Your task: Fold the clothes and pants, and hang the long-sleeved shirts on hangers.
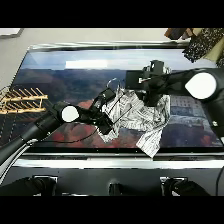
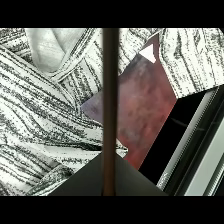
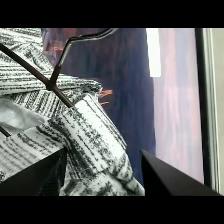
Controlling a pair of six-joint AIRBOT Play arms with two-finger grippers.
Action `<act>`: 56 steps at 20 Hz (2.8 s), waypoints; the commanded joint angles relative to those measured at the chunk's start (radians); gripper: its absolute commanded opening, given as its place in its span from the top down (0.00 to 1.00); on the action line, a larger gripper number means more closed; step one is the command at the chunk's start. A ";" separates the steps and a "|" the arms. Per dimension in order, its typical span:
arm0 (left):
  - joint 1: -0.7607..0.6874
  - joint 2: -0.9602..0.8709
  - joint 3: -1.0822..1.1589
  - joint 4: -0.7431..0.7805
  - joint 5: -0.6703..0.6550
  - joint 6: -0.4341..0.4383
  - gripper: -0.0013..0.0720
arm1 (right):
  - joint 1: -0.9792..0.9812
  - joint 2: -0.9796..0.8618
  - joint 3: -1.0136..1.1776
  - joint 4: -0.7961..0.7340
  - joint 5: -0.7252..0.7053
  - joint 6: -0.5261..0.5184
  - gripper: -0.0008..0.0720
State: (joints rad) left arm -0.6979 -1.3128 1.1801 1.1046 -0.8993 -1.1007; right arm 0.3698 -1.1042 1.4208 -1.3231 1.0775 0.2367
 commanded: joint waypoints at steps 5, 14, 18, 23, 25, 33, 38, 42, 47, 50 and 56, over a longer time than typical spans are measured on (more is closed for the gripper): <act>0.000 0.000 0.000 0.000 -0.001 0.000 0.96 | 0.002 -0.070 0.001 -0.024 0.000 -0.018 0.33; 0.008 0.000 0.000 0.000 0.000 -0.005 0.84 | 0.000 0.023 0.001 -0.059 0.047 0.099 0.95; 0.028 0.000 0.000 0.000 0.004 -0.083 0.33 | 0.000 0.059 0.000 -0.124 0.138 0.238 0.95; 0.061 0.002 0.000 0.023 0.003 -0.112 0.16 | 0.000 0.066 0.000 -0.174 0.171 0.329 0.95; 0.095 0.008 0.000 0.023 0.002 -0.155 0.15 | 0.000 0.074 0.000 -0.198 0.171 0.347 0.95; 0.407 0.093 -0.013 0.022 0.032 -0.343 0.15 | 0.000 0.086 0.000 -0.314 0.123 0.642 0.95; 0.526 0.164 -0.187 -0.158 0.196 -0.407 0.15 | 0.000 0.088 0.000 -0.422 0.093 0.809 0.95; 0.390 0.161 -0.295 -0.241 0.347 -0.381 0.15 | 0.000 0.089 0.000 -0.462 0.099 0.852 0.95; 0.306 0.163 -0.226 -0.362 0.494 -0.380 0.15 | 0.000 0.088 0.000 -0.464 0.101 0.852 0.95; 0.256 0.161 -0.186 -0.365 0.494 -0.380 0.15 | 0.000 0.075 0.000 -0.458 0.100 0.874 0.95; 0.150 0.160 -0.176 -0.399 0.528 -0.380 0.15 | 0.000 0.007 -0.002 -0.443 0.054 0.887 0.95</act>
State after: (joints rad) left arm -0.5030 -1.1530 0.9947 0.7330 -0.3954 -1.4815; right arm 0.3691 -1.0714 1.4197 -1.7744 1.1599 1.1206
